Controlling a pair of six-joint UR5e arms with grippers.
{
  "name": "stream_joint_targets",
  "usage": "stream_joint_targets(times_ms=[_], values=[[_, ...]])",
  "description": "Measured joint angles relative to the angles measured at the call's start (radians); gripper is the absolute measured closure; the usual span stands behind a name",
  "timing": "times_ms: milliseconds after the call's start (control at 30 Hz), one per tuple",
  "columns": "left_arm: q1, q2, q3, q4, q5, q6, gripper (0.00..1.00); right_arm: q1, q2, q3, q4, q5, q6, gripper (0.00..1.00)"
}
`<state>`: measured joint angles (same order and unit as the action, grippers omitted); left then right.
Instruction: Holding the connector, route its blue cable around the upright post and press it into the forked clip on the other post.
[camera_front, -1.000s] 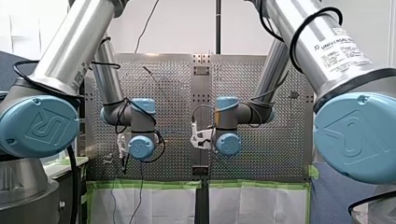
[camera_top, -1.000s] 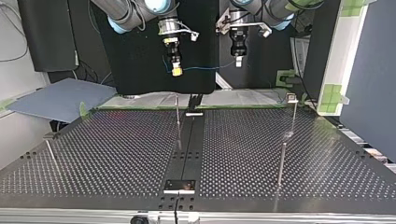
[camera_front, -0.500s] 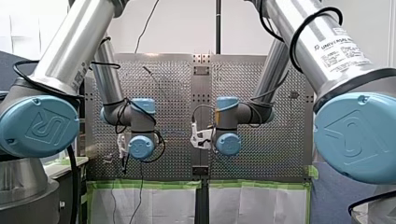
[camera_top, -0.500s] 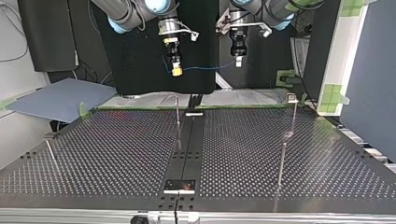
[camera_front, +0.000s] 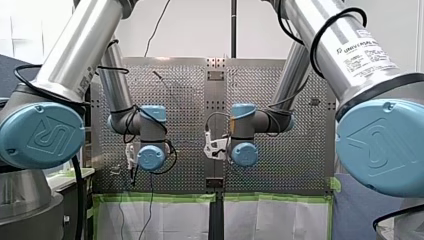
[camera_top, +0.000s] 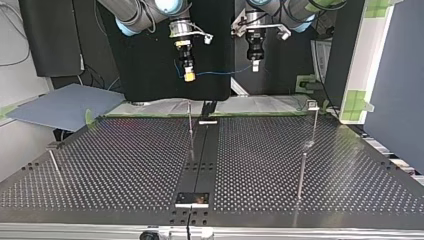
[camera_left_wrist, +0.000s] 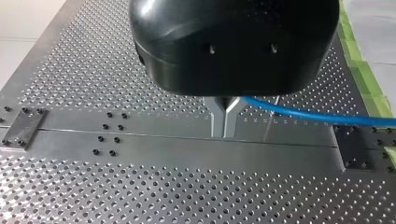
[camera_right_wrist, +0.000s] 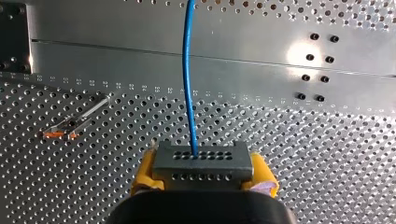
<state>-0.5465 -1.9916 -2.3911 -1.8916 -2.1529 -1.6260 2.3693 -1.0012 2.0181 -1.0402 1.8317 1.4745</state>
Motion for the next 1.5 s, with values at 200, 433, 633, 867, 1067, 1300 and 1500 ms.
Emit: stream_joint_targets(times_ms=[200,433,633,867,1067,1300,1500], values=[[-0.003,0.0,0.002,0.001,0.0,0.002,1.0,0.0,0.0,-0.001,0.0,0.0,0.0,1.0],[-0.007,0.0,0.004,0.001,-0.001,0.004,1.0,0.015,0.026,0.005,-0.014,-0.003,-0.004,1.0],[-0.008,0.0,0.005,0.002,-0.001,0.005,1.0,0.018,0.062,0.006,-0.018,-0.003,-0.005,1.0],[-0.008,0.0,0.005,0.002,-0.002,0.005,1.0,0.018,0.069,0.006,-0.018,-0.003,-0.005,1.0],[-0.016,-0.008,0.002,0.01,0.006,0.01,1.0,0.018,0.069,0.006,-0.018,-0.003,-0.005,1.0],[-0.069,-0.025,-0.001,0.062,0.059,0.015,1.0,0.018,0.069,0.006,-0.018,-0.003,-0.005,1.0],[-0.087,-0.026,-0.002,0.11,0.09,0.015,1.0,0.018,0.069,0.006,-0.018,-0.003,-0.005,1.0]])
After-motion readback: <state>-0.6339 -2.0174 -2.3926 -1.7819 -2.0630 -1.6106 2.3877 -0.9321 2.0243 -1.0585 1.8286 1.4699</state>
